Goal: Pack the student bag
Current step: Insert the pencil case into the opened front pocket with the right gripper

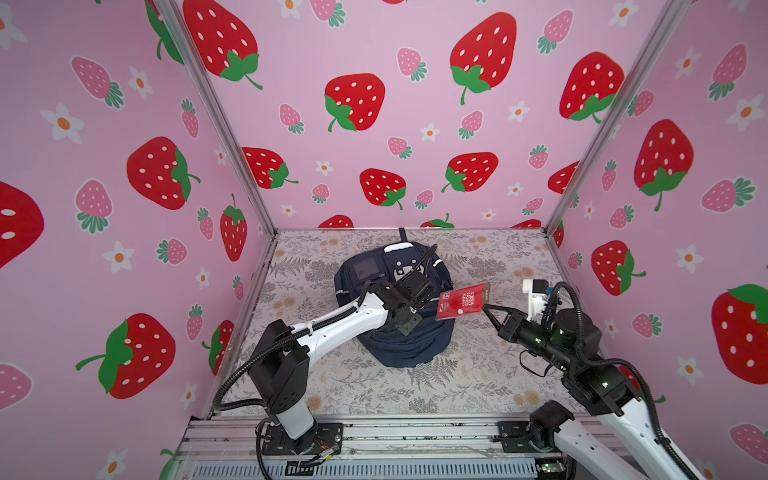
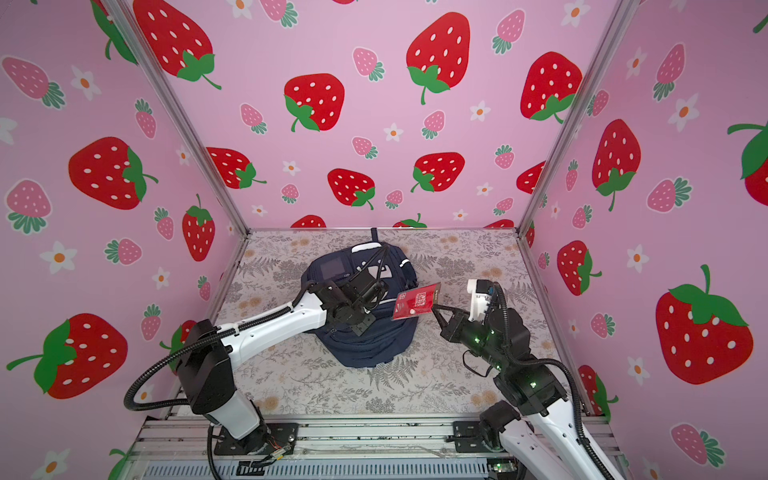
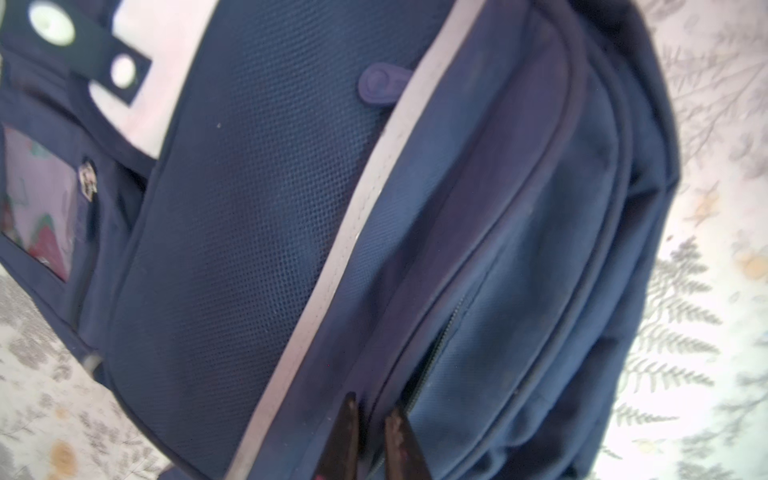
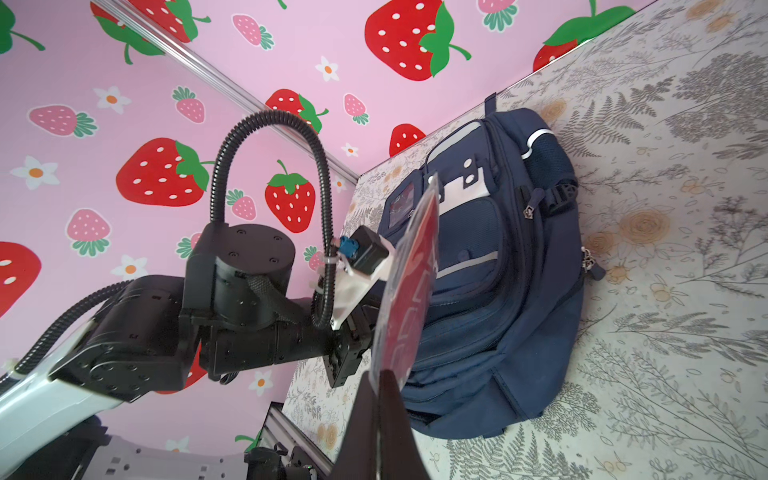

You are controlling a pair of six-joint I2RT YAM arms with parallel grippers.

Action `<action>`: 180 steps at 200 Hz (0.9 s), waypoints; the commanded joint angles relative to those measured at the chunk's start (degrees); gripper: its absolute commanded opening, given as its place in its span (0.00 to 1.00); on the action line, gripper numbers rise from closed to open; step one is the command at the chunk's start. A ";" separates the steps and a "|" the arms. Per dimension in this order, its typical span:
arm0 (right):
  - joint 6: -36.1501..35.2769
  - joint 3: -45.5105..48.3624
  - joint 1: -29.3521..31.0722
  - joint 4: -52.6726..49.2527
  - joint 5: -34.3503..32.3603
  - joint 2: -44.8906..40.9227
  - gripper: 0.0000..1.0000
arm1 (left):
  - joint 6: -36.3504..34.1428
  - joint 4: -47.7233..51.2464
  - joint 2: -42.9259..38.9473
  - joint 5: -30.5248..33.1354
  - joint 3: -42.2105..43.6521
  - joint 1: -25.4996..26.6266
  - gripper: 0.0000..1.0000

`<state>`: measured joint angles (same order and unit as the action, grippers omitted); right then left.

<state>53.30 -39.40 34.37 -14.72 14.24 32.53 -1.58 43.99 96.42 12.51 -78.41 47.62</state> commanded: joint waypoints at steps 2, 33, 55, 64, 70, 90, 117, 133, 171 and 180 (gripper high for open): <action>1.10 2.16 -0.14 5.21 5.07 -0.08 0.00 | -0.26 -1.83 -2.19 1.01 -2.44 -0.94 0.00; 2.25 4.21 0.23 7.95 8.61 -0.42 0.00 | 1.99 -8.31 -8.59 -4.95 2.29 -4.54 0.00; 3.55 5.91 1.02 11.29 10.08 0.74 0.00 | 5.02 -15.74 -14.16 -14.18 7.33 -7.82 0.00; 4.36 6.65 1.60 13.26 10.47 1.24 0.00 | 6.28 -18.11 -15.70 -17.75 8.91 -9.09 0.00; 4.99 7.29 2.06 14.82 10.63 1.51 0.00 | 6.75 -19.54 -16.46 -19.85 9.82 -9.82 0.00; 6.29 8.84 3.14 18.51 9.75 2.47 0.00 | 7.09 -21.45 -17.11 -24.50 11.15 -10.52 0.00; 9.23 11.16 4.29 25.85 9.88 5.41 0.00 | 7.78 -21.54 -16.44 -26.41 11.35 -11.04 0.00; 11.26 12.51 4.98 30.90 8.94 7.57 0.00 | 7.97 -21.49 -16.27 -26.92 11.08 -11.23 0.00; 15.98 15.45 6.38 43.33 5.55 13.14 0.00 | 8.11 -21.56 -16.48 -27.36 11.35 -12.16 0.00; 16.58 15.66 6.64 45.04 4.80 14.55 0.00 | 8.07 -21.67 -16.68 -27.50 11.54 -12.22 0.00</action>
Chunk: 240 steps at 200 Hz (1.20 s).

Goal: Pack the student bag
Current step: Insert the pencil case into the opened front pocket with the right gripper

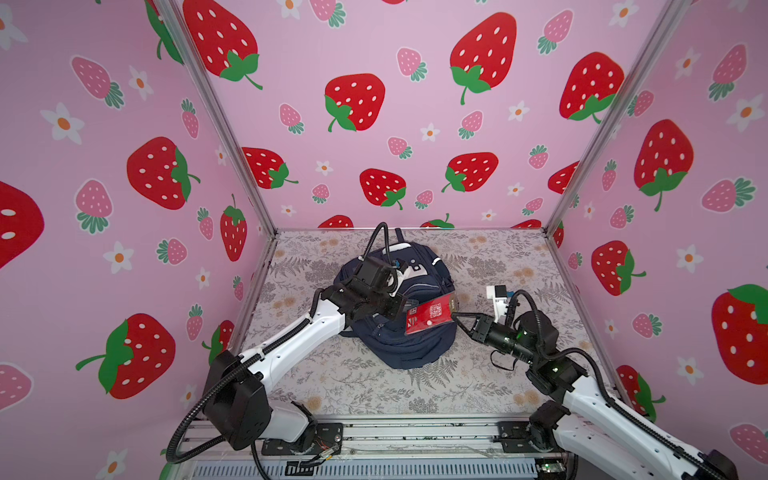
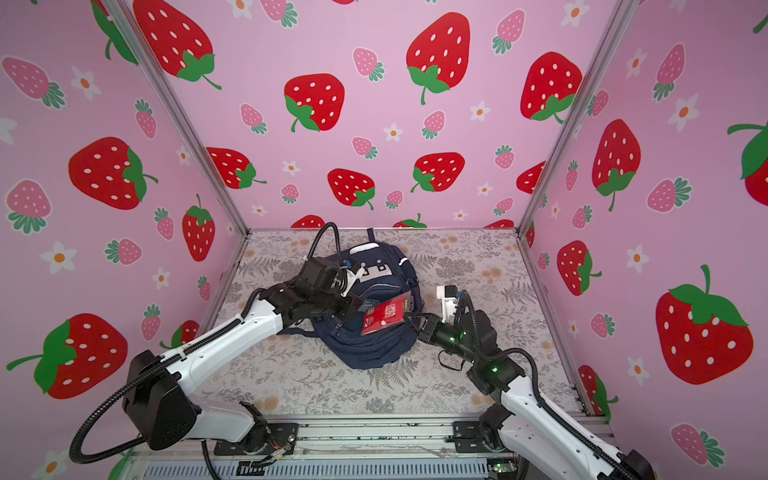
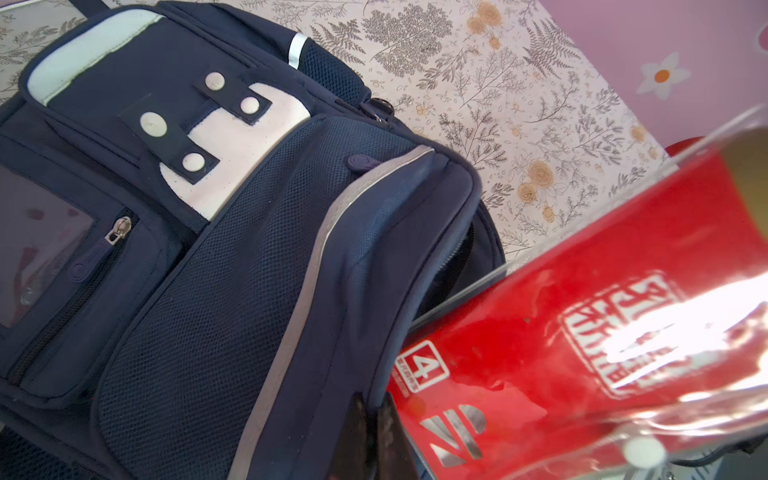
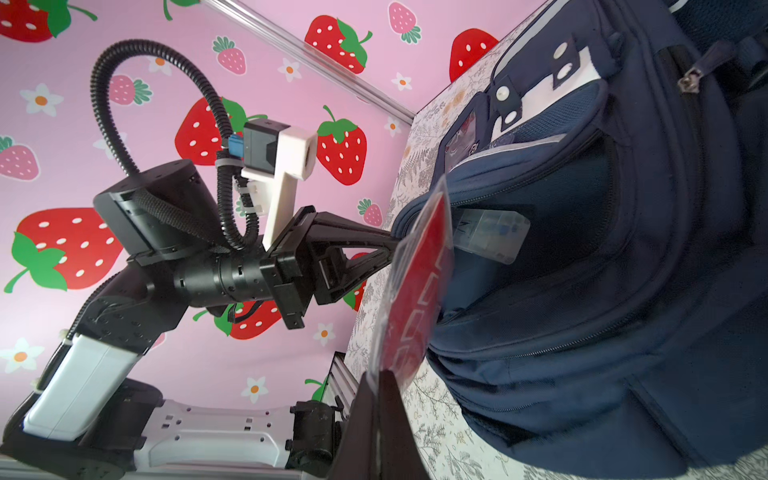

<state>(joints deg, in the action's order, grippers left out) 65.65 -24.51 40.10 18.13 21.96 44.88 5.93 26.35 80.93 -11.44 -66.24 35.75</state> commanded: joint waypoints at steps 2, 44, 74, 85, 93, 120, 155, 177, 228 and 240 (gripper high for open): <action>4.34 0.78 0.98 12.46 -3.05 2.64 0.00 | 0.52 -4.07 -1.27 -3.58 -0.60 -0.38 0.00; 4.23 -0.91 3.40 17.51 -4.09 10.93 0.00 | 0.04 -3.87 -1.76 -4.09 -0.54 -0.41 0.00; 3.97 -1.50 5.09 20.05 -5.19 15.77 0.00 | -0.32 -3.59 -2.17 -4.22 -0.54 -0.50 0.00; 3.84 -1.83 5.57 20.24 -5.64 17.44 0.00 | -0.41 -3.58 -2.31 -4.16 -0.37 -0.50 0.00; 3.34 -2.37 5.81 19.94 -5.83 18.80 0.00 | -0.47 -3.64 -2.35 -4.15 -0.29 -0.52 0.00; 1.63 -4.80 6.38 17.37 -6.82 23.03 0.00 | -0.97 -3.17 -2.55 -4.31 -0.23 -0.50 0.00; 1.39 -7.03 6.47 18.64 -7.32 27.02 0.00 | -1.51 -2.71 -3.04 -4.23 0.08 -0.50 0.00; 1.28 -8.73 6.39 17.75 -8.41 29.08 0.00 | -1.75 -2.88 -3.58 -4.73 0.58 -0.50 0.00; 2.73 -11.11 6.07 14.39 -10.24 34.28 0.00 | -2.99 -1.72 -4.44 -4.18 0.77 -0.50 0.00; 2.64 -10.62 5.81 14.02 -11.00 33.98 0.00 | -3.12 -1.41 -4.54 -3.81 0.76 -0.50 0.00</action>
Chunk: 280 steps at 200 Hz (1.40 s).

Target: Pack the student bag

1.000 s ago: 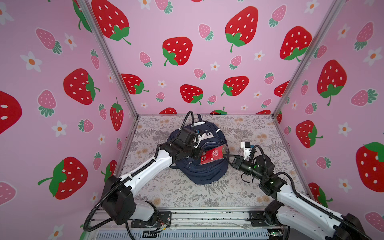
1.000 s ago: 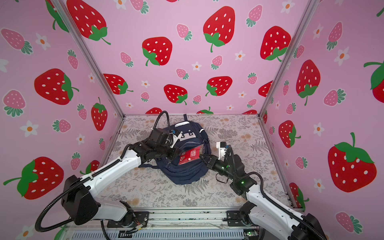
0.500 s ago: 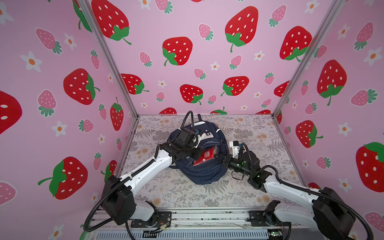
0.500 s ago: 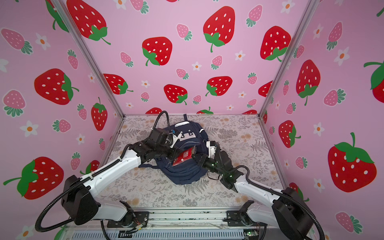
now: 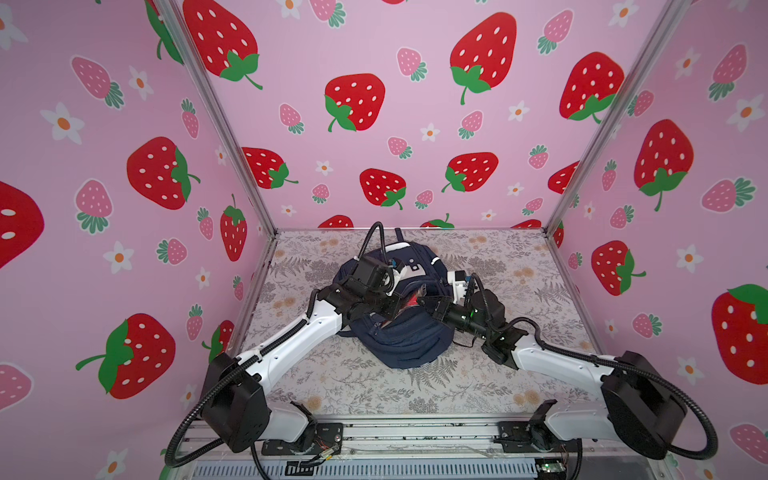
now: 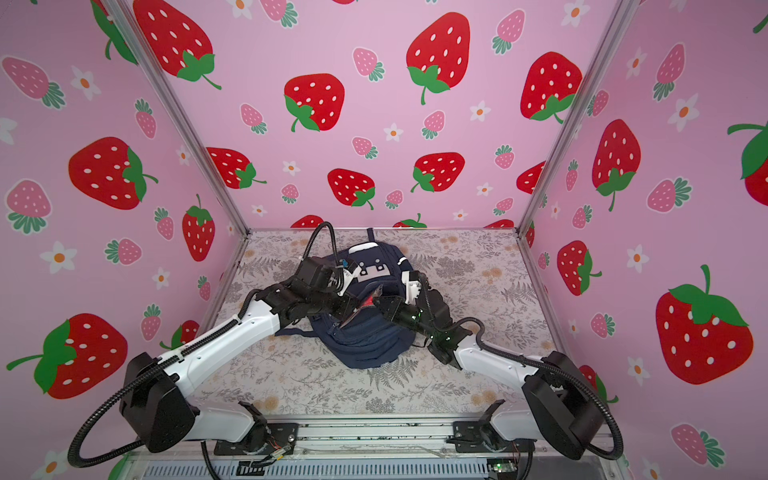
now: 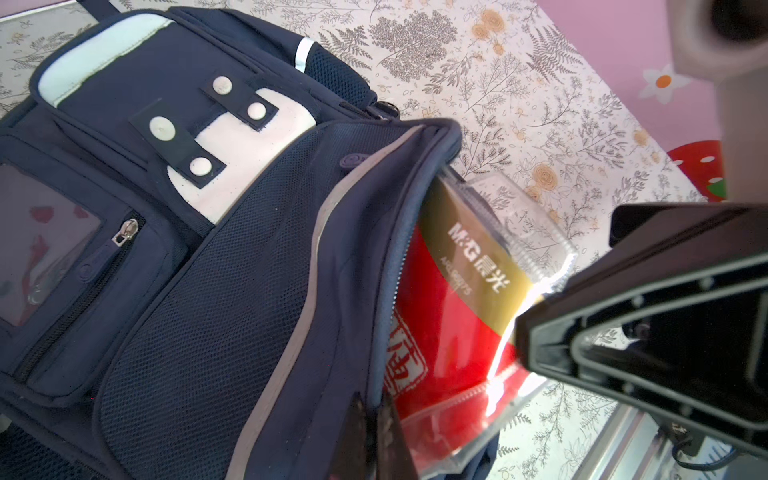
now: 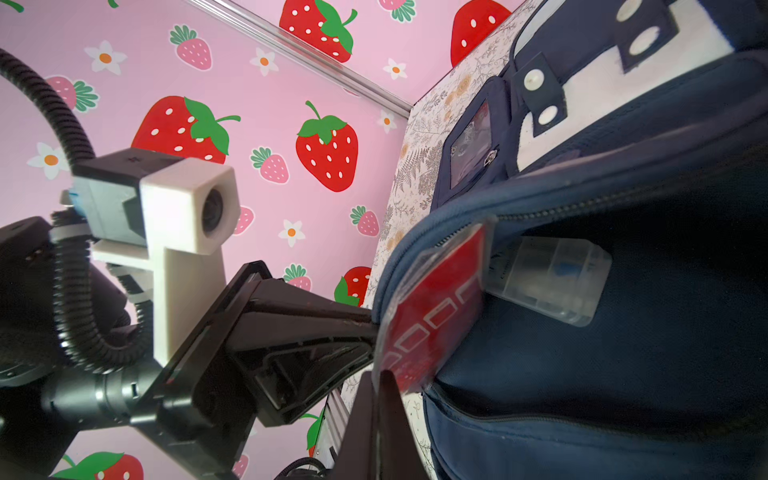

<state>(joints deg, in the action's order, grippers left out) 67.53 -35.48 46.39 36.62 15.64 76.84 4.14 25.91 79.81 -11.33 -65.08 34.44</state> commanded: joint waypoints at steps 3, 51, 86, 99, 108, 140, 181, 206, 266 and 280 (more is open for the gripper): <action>0.76 0.45 -0.52 -4.72 -4.81 1.86 0.00 | -1.37 -0.95 -3.43 -3.88 -0.39 0.85 0.00; -2.14 2.72 -1.66 -16.87 -10.87 -2.98 0.00 | -1.29 -1.11 -3.61 -3.87 -0.30 0.65 0.00; -3.91 0.75 -1.83 -18.30 -10.64 -0.17 0.00 | -1.42 -1.21 -3.64 -4.39 -0.30 0.54 0.00; -4.16 -1.01 -1.83 -17.53 -10.16 1.79 0.00 | -1.58 -1.14 -3.69 -4.57 -0.14 0.54 0.00; -4.04 -2.33 -1.87 -16.64 -9.58 3.16 0.00 | -1.68 -1.13 -3.74 -4.75 -0.03 0.55 0.00; -3.88 -6.19 -1.89 -13.71 -7.88 7.12 0.00 | -1.86 -1.13 -3.67 -5.53 0.07 0.54 0.00; -4.19 -10.25 -1.87 -13.52 -7.60 11.21 0.08 | -2.16 -0.67 -2.91 -6.99 -0.48 0.54 0.00; -5.46 -11.02 -1.86 -15.56 -8.94 11.06 0.37 | -2.38 -0.09 -2.73 -6.68 -0.58 0.53 0.00; -9.65 -7.82 -1.83 -24.89 -13.93 2.08 0.51 | -2.16 0.37 -1.59 -6.08 -1.10 0.28 0.00; -10.04 -6.34 -1.83 -25.44 -14.10 0.03 0.44 | -2.11 0.46 -1.46 -6.27 -1.17 0.28 0.00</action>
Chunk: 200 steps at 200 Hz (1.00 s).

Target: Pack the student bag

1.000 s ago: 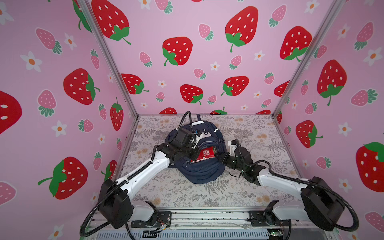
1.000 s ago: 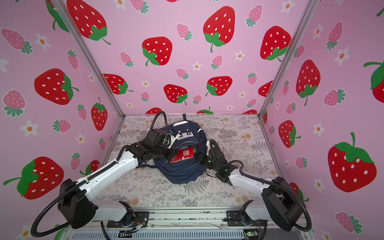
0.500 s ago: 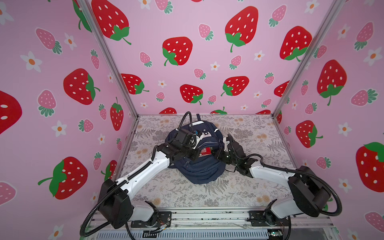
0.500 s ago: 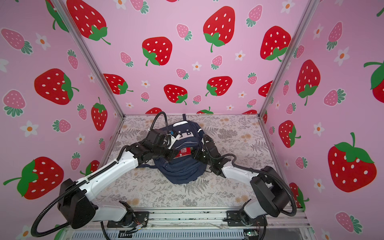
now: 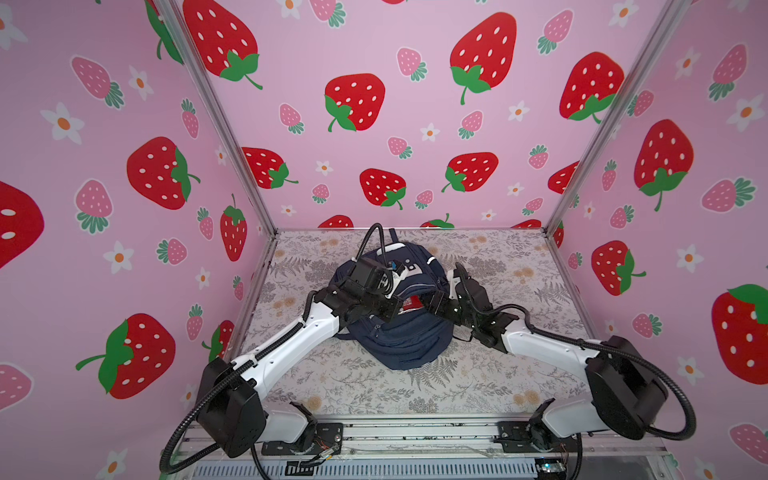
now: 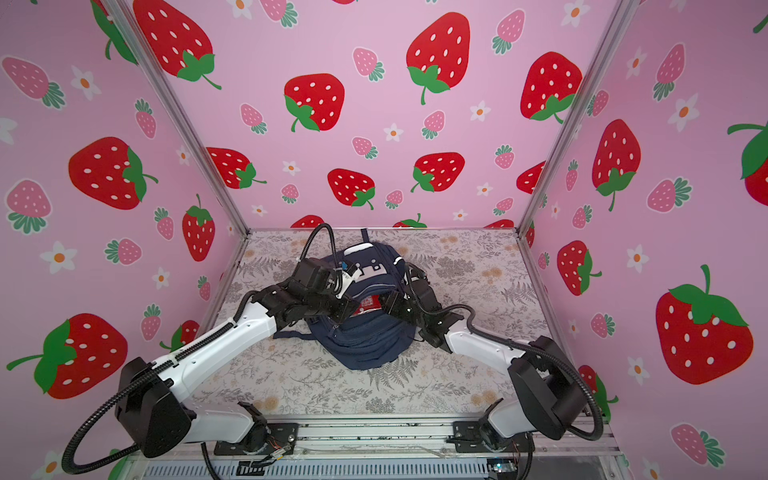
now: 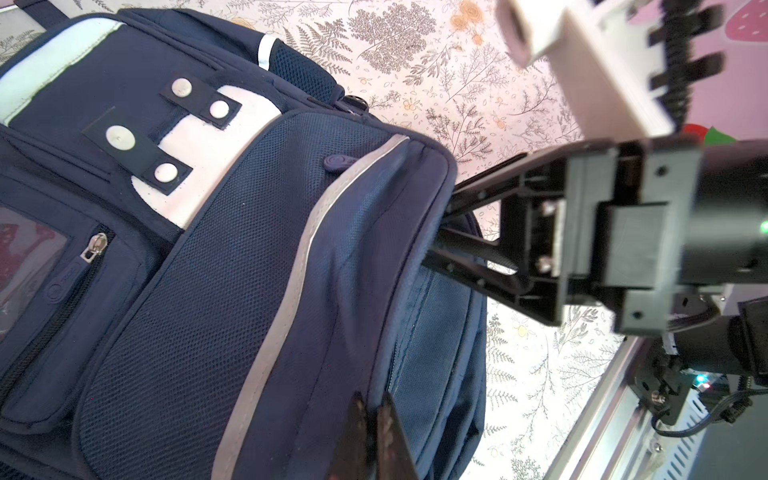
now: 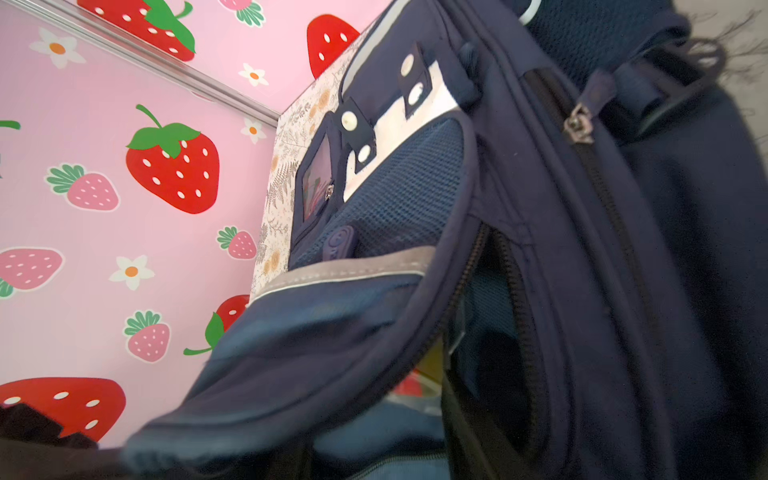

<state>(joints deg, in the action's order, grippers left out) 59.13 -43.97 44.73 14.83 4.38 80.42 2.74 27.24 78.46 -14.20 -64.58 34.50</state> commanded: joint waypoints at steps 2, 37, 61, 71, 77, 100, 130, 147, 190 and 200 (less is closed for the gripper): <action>-1.65 2.33 -0.17 -3.66 -2.79 -3.75 0.43 | -0.70 -0.88 -0.12 -3.40 -1.71 0.22 0.00; -2.74 3.36 0.22 -3.95 -1.64 -4.71 0.19 | -0.63 -0.79 -0.33 -3.49 -1.64 0.13 0.00; -3.32 2.37 1.69 -3.59 -1.30 -2.66 0.16 | -0.61 -0.79 -0.34 -3.45 -1.69 0.11 0.00; -3.45 1.86 2.31 -3.67 -1.28 -1.65 0.15 | -0.54 -0.71 -0.28 -3.36 -1.69 0.12 0.00; -3.73 1.49 2.66 -3.88 -1.46 -1.27 0.15 | -0.60 -0.62 -0.20 -3.39 -1.72 0.13 0.00; -5.67 -0.13 4.10 -7.61 -4.76 -1.71 0.17 | -0.37 -0.11 0.36 -3.51 -2.15 0.10 0.00; -8.08 0.62 6.40 -13.77 -9.56 -5.75 0.32 | 0.52 1.07 1.75 -3.12 -3.13 0.11 0.26; -8.35 2.13 8.11 -17.24 -12.13 -9.19 0.37 | 1.70 1.15 2.23 -2.94 -3.36 0.13 0.39; -8.87 2.88 14.19 -26.04 -20.22 -15.90 0.41 | 4.49 1.00 0.90 -2.40 -3.97 0.13 0.49; -9.12 2.21 15.57 -27.97 -21.77 -16.17 0.41 | 5.31 1.11 -0.21 -0.99 -3.98 0.04 0.50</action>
<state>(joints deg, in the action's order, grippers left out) 50.83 -41.45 57.78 -5.52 -10.63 65.43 6.20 27.70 80.20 -16.40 -65.91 34.50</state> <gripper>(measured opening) 0.411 0.486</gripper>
